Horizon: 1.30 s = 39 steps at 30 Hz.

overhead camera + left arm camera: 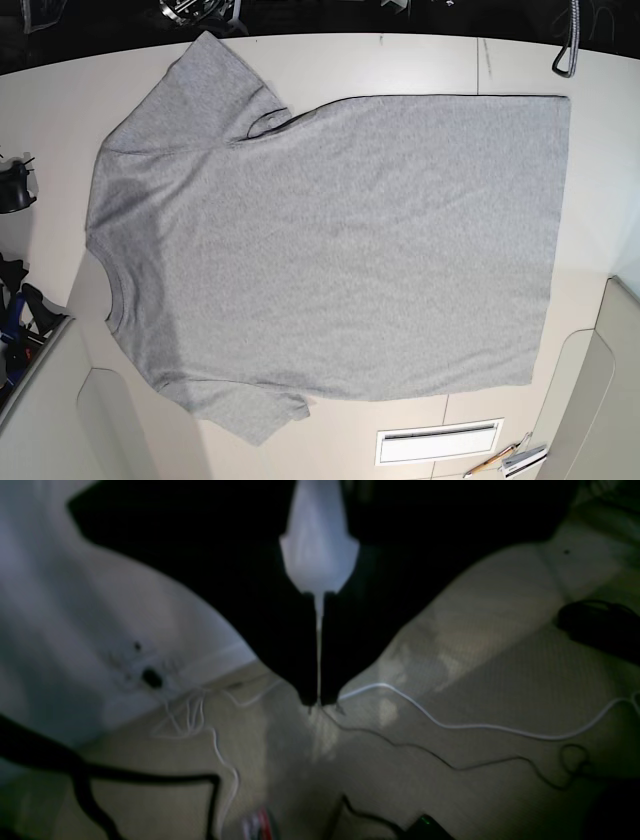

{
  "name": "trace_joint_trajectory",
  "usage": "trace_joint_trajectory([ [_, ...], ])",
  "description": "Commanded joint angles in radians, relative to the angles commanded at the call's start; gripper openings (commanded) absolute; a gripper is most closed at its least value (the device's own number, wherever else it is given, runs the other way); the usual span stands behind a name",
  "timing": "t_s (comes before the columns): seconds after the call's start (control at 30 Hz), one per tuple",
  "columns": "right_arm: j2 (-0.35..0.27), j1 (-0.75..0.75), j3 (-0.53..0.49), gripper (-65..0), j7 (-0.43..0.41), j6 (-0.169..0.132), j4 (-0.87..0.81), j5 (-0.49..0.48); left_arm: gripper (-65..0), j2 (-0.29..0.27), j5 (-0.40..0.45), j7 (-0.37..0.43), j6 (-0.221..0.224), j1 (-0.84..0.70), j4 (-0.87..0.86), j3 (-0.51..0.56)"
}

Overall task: Fold the T-shirt properly
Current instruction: 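Move both grippers down toward the shirt's shoulder corners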

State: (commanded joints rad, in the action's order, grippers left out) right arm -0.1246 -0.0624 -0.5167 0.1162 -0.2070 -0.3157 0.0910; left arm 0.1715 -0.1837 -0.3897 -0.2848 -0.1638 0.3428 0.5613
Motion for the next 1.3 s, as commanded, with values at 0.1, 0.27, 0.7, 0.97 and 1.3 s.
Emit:
trace_joint_trajectory([
  [0.1, -0.032, -0.040, 0.000, -65.0, 0.000, 0.000, -0.051, -0.001, -63.7, 0.031, -0.008, 0.000, 0.000, -0.053, 0.069, -0.015],
  [0.27, -0.112, -0.137, 0.000, -65.0, 0.000, -0.003, -0.197, -0.001, -63.8, 0.087, -0.007, 0.000, -0.127, -0.158, 0.187, -0.174],
  [0.7, -0.314, -0.381, 0.000, -65.0, 0.008, -0.093, -0.559, -0.058, -64.0, 0.156, -0.017, 0.000, -0.288, -0.435, 0.554, -0.476],
  [0.97, -0.496, -0.545, 0.002, -65.0, 0.093, -0.112, -0.893, -0.176, -64.0, 0.198, -0.113, 0.000, -0.288, -0.620, 0.826, -0.494],
  [1.3, -0.595, -0.723, 0.206, -65.0, 0.190, -0.152, -1.297, -0.272, -64.0, 0.196, -0.209, -0.008, -0.288, -0.844, 1.246, -0.792],
])
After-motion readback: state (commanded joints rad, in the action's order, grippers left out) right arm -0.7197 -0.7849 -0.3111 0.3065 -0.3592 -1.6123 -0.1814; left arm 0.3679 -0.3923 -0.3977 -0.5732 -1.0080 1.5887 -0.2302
